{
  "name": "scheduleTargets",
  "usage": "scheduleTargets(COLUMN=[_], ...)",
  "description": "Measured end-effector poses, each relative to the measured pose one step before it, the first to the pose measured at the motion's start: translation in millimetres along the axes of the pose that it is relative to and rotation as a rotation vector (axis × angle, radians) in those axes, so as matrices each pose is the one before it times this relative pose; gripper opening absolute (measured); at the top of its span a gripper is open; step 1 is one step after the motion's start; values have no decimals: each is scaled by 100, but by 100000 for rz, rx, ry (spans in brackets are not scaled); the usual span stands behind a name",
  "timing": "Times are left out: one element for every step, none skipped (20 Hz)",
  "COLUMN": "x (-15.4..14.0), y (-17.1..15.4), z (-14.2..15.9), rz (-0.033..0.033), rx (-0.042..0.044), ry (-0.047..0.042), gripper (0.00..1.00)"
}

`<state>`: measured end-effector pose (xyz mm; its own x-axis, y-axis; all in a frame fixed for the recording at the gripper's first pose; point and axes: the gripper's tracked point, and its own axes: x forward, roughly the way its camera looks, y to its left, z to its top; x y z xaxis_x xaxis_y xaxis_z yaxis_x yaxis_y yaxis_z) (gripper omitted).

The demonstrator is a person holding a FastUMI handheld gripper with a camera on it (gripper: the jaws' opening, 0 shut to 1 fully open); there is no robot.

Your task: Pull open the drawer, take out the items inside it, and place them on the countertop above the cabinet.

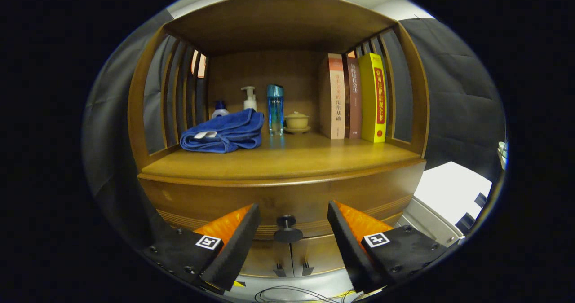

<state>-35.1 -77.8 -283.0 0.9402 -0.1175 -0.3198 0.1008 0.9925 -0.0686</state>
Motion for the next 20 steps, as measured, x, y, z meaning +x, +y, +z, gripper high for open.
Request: scheduleTargets(x=[249, 265, 143, 130, 151, 130, 67, 253, 172, 256, 197, 153, 207, 54, 141, 94, 156, 53, 100, 148], y=[86, 39, 142, 173, 266, 104, -91, 16, 9, -83, -153, -23, -37, -44, 46, 29, 215, 63, -40, 3], z=[-575, -564, -589, -355, -410, -373, -300, -289, -192, -218, -167, -196, -219, 109, 81, -11, -22, -118, -92, -46], rz=[121, 131, 373, 939, 830, 278, -121, -227, -85, -327, -542, -114, 26, -167, 247, -13, 794, -287, -232, -234], rx=[522, 406, -117, -243, -165, -128, -7, 68, 131, -99, -211, -124, 118, -58, 66, -353, -314, -330, -511, -362], ry=[1186, 1123, 937, 692, 474, 607, 648, 548, 498, 514, 548, 480, 445, 148, -174, -168, 107, 410, 811, -109], gripper=[100, 100, 100, 100, 100, 100, 99, 92, 90, 88, 85, 80, 79, 74, 69, 66, 62, 59, 56, 55])
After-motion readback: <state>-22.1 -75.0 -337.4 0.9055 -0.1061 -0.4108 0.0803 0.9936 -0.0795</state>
